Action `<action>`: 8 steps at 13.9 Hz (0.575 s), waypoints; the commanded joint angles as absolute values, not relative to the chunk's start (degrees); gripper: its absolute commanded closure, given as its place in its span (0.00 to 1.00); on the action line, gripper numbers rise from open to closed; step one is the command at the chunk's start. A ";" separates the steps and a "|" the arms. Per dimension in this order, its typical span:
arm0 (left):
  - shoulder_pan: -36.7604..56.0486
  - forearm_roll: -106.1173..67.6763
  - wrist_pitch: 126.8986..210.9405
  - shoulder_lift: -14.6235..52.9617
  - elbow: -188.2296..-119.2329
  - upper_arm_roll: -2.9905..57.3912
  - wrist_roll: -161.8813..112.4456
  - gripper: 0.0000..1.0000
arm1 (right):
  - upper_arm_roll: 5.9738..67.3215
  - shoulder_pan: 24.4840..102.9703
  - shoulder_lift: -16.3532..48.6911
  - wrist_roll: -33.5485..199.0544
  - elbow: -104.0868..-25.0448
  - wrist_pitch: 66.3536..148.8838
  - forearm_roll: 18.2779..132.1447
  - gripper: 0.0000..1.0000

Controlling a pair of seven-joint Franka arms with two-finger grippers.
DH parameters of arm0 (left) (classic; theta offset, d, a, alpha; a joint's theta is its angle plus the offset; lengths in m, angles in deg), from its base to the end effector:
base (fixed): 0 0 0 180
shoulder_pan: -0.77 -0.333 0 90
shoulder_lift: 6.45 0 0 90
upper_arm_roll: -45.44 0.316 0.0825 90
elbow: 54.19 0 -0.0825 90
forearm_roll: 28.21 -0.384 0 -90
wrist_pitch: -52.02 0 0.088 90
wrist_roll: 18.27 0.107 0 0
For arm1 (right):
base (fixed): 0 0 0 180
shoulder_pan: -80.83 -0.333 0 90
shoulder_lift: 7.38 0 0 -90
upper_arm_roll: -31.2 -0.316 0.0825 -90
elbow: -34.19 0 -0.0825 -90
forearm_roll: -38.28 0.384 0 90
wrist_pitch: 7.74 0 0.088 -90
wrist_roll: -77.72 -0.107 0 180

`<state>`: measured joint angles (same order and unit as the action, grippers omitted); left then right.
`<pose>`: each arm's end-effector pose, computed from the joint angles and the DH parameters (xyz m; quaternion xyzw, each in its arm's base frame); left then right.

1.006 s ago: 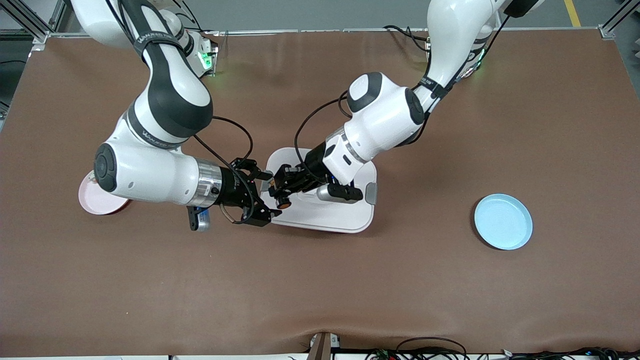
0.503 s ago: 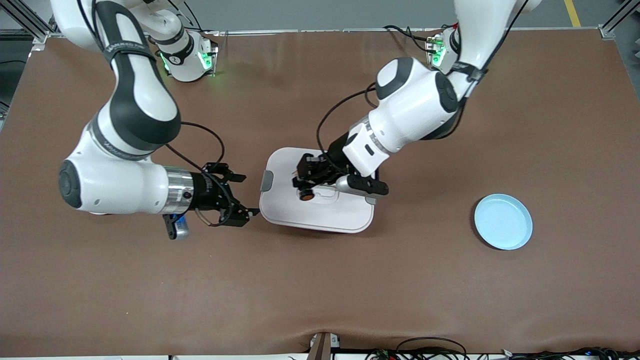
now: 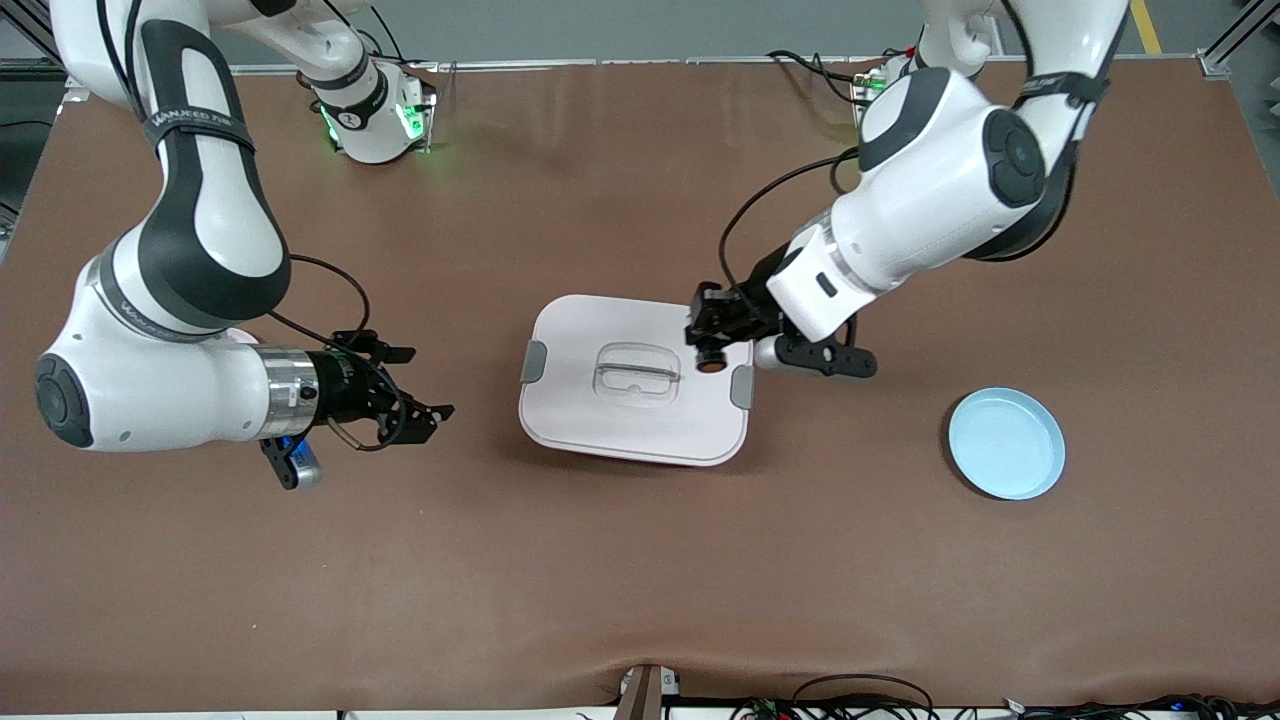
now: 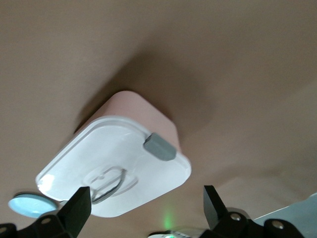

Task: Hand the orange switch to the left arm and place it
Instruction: 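Open the right gripper and withdraw while the left gripper carries switch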

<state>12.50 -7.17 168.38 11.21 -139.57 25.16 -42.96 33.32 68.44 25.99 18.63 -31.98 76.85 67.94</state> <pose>0.5781 -0.3480 0.5359 0.9673 0.0121 0.0010 0.2535 0.6721 0.1864 0.4570 -0.8721 0.4040 0.2436 0.1302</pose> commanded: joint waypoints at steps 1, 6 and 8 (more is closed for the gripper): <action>9.31 -11.50 159.28 6.04 -141.21 25.14 -43.23 1.00 | 32.78 70.62 24.08 25.48 -31.37 71.47 62.56 0.00; 3.06 -15.98 144.42 3.39 -137.17 25.14 -42.88 1.00 | 32.78 74.57 22.76 41.15 -30.15 65.40 54.63 0.00; 2.62 -20.63 141.85 0.77 -137.25 25.05 -42.79 1.00 | 32.87 76.42 22.76 45.09 -28.92 62.15 53.14 0.00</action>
<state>2.71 -16.78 144.42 3.21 -137.40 25.42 -42.80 33.55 74.44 23.10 41.37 -30.46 65.09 55.57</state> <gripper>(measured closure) 0.652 0.000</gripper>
